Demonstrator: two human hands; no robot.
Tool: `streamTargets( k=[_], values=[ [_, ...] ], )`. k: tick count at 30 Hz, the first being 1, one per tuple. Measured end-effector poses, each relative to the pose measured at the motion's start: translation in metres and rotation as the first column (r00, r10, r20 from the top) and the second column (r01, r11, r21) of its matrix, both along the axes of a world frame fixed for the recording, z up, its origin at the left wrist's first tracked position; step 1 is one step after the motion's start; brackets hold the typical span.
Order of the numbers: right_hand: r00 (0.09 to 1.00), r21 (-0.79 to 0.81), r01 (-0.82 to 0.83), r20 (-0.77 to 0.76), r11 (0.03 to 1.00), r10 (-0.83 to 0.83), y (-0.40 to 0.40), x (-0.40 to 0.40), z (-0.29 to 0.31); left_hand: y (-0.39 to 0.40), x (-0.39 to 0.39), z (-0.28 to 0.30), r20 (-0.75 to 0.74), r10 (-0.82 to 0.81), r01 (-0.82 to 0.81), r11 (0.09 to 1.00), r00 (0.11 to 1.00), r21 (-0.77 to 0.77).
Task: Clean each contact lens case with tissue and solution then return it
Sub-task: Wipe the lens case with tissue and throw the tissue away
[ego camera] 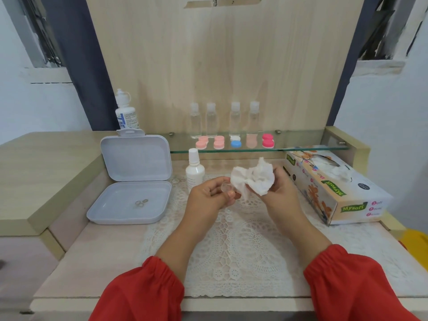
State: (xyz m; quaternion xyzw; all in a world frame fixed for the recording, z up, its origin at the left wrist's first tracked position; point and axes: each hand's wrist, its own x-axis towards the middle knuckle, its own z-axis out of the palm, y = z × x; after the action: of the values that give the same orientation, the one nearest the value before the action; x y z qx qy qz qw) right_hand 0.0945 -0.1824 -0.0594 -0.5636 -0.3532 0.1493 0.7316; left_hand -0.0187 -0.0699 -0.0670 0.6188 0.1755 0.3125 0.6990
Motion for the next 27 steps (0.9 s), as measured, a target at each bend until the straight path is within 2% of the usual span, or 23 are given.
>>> streamTargets(
  k=[3, 7, 9, 14, 19, 23, 27],
  values=[
    [0.974, -0.154, 0.091, 0.22, 0.984, -0.055, 0.0, -0.001, -0.005, 0.0, -0.001, 0.001, 0.008, 0.027, -0.027, 1.0, 1.0, 0.007],
    [0.863, -0.279, 0.194, 0.504, 0.941, -0.029, -0.001, -0.001, -0.007, 0.001, -0.001, 0.001, 0.013, 0.043, -0.042, 0.999, 0.999, -0.016],
    [0.846, -0.291, 0.242, 0.53, 0.925, -0.054, -0.002, 0.0, -0.007, 0.001, 0.0, 0.0, -0.003, 0.043, -0.043, 0.999, 0.999, -0.002],
    [0.849, -0.153, 0.4, 0.434, 0.904, -0.302, -0.003, -0.001, -0.004, 0.0, 0.0, 0.0, -0.031, 0.032, -0.031, 0.999, 0.999, 0.03],
    [0.798, -0.225, 0.339, 0.584, 0.913, -0.153, 0.001, -0.001, -0.011, -0.001, 0.0, 0.0, -0.031, 0.031, -0.03, 0.998, 0.999, 0.052],
    [0.823, -0.299, 0.258, 0.566, 0.918, -0.047, 0.001, 0.0, -0.013, 0.001, 0.0, -0.002, -0.024, 0.068, -0.067, 0.997, 0.997, 0.048],
    [0.729, -0.35, 0.355, 0.684, 0.867, -0.022, 0.005, 0.002, -0.014, 0.0, 0.0, -0.001, -0.027, 0.061, -0.059, 0.995, 0.998, 0.081]
  ],
)
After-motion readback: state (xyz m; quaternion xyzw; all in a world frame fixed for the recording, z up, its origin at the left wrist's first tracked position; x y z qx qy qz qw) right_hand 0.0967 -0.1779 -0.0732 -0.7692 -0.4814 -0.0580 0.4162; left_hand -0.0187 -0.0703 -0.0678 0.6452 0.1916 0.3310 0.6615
